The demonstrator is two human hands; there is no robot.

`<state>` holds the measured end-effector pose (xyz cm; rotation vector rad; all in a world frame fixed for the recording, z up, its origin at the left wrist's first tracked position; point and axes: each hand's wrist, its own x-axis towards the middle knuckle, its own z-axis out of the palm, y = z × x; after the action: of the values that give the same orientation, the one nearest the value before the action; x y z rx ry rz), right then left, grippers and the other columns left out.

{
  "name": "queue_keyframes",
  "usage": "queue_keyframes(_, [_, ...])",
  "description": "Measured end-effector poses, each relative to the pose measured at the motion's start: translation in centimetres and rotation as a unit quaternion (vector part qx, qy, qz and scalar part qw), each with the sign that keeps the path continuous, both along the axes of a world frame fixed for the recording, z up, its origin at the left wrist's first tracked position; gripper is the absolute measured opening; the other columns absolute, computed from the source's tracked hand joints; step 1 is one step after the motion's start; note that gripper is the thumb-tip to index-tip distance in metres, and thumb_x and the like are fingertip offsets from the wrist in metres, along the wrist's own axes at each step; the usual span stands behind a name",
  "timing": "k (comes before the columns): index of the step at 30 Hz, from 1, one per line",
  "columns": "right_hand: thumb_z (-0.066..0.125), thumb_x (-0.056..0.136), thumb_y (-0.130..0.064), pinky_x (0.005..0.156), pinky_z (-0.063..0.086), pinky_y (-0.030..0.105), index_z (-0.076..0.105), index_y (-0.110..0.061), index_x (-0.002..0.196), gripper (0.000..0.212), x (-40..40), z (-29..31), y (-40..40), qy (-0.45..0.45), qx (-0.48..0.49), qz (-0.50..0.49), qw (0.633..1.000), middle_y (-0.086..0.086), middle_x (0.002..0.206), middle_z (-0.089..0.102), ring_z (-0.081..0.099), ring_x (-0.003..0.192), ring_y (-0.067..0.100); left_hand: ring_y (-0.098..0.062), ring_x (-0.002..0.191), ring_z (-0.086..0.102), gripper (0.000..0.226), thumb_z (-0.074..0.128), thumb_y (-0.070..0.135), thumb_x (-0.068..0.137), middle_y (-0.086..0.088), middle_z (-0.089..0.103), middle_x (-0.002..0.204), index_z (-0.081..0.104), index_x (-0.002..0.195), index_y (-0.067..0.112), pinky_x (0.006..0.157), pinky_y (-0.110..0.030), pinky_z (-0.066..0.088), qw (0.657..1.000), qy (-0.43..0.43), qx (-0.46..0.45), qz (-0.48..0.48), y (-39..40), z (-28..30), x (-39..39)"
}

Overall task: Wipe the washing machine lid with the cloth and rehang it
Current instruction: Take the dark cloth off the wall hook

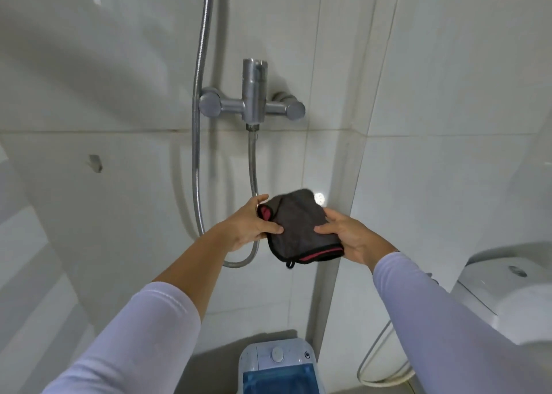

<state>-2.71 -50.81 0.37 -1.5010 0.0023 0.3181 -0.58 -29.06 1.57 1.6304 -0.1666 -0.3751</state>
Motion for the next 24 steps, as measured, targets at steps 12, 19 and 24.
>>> queue_keyframes(12, [0.027, 0.088, 0.012, 0.052, 0.051, 0.026, 0.054, -0.016, 0.068, 0.044, 3.4, -14.8, -4.3, -0.066, -0.018, -0.015, 0.998, 0.007, 0.078, 0.057, 0.055, 0.064, 0.021, -0.020, 0.099, 0.060, 0.052, 0.048, -0.026, 0.078, -0.001, 0.065, 0.095, 0.068, 0.079, 0.022, 0.088, -0.029, 0.054, 0.967, -0.245, 0.069, -0.019, -3.9, -16.2, 3.8])
queue_keyframes(19, [0.029, 0.085, -0.004, 0.057, 0.042, 0.026, 0.060, -0.018, 0.066, 0.039, 5.5, -27.8, -5.7, -0.065, -0.003, -0.036, 0.997, 0.009, 0.084, 0.055, 0.050, 0.069, 0.022, -0.011, 0.084, 0.063, 0.042, 0.039, -0.016, 0.089, -0.004, 0.065, 0.091, 0.066, 0.086, 0.016, 0.077, -0.019, 0.057, 0.962, -0.217, 0.122, -0.108, -4.6, -27.5, 4.2])
queue_keyframes(24, [0.044, 0.086, -0.032, 0.064, 0.044, 0.029, 0.062, -0.015, 0.065, 0.032, 4.3, -35.8, -6.2, -0.057, 0.013, 0.003, 0.998, 0.007, 0.078, 0.058, 0.052, 0.069, 0.022, -0.017, 0.090, 0.065, 0.026, 0.044, 0.008, 0.090, -0.011, 0.067, 0.096, 0.069, 0.094, 0.007, 0.090, -0.024, 0.054, 0.978, -0.150, 0.082, -0.119, -5.1, -34.4, 2.0])
